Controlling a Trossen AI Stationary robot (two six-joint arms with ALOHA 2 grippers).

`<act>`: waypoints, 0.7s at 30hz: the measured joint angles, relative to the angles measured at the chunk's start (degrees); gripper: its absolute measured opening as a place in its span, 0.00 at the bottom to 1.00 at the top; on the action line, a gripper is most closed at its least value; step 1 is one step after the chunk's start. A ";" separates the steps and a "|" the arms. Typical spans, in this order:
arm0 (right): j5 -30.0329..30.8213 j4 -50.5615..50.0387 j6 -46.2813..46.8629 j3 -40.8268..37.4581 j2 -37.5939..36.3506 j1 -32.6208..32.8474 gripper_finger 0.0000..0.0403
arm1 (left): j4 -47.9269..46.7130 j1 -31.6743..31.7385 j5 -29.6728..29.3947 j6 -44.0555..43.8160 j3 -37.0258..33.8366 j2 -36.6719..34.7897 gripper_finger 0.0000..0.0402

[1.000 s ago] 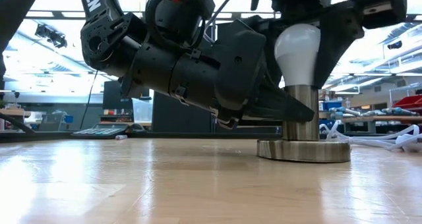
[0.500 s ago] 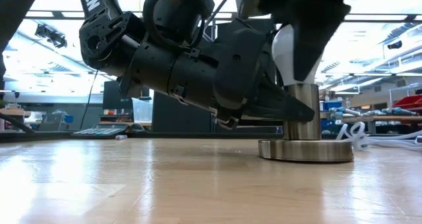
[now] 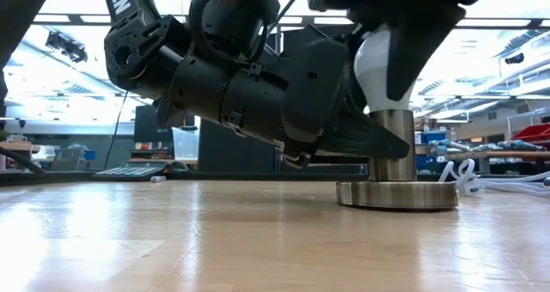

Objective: Screw lightbulb
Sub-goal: Insert the lightbulb into the lamp socket

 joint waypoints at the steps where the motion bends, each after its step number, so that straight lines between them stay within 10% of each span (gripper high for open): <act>1: 0.04 0.21 -3.84 0.00 0.00 0.01 0.76 | -0.02 0.02 0.04 -0.01 0.01 0.01 0.47; 6: 0.40 0.14 -17.30 0.00 -0.01 0.02 0.83 | -0.12 0.04 0.26 0.02 0.01 -0.01 0.47; 21: 0.83 -10.80 -13.75 4.96 -0.68 0.13 0.87 | -0.50 0.02 -0.02 -0.22 0.01 -0.05 0.53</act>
